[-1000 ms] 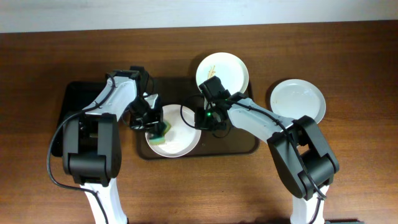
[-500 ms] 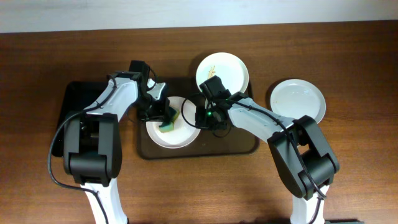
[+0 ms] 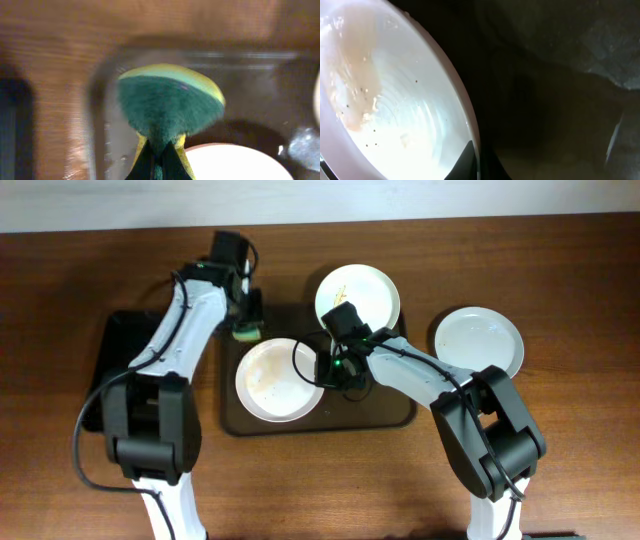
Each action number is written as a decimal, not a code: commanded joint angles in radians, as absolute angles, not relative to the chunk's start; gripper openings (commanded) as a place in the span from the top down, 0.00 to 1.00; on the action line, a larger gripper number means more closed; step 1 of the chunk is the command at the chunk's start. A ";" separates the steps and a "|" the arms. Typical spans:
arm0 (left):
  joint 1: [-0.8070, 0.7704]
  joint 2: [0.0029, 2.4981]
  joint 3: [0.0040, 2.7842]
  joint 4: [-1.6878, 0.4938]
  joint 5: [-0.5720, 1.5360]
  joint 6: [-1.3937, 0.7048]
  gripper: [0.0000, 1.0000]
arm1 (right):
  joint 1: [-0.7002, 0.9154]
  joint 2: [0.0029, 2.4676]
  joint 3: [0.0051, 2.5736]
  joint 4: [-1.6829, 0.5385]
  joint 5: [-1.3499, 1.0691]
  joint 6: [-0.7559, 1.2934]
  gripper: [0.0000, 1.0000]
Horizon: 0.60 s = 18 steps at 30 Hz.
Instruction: Clean dirty plates on tray and stack at the side
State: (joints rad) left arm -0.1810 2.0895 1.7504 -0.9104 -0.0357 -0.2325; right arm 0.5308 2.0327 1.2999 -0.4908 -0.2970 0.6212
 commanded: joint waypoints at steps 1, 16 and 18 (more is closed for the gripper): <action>-0.167 2.032 1.794 -0.927 -0.088 -0.258 0.99 | 0.528 2.025 1.301 -0.512 -0.282 0.603 0.96; -0.167 2.034 1.768 -0.933 -0.088 -0.258 1.00 | 0.727 1.741 1.383 -0.850 0.588 0.558 0.96; -0.167 2.035 1.768 -0.933 -0.088 -0.258 0.99 | 0.783 1.739 1.388 -0.865 0.755 0.564 0.96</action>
State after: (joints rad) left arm -0.1688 2.0563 1.7763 -0.9325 -0.0723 -0.2447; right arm 0.7261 1.7729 1.3636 -0.8539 0.4778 0.5522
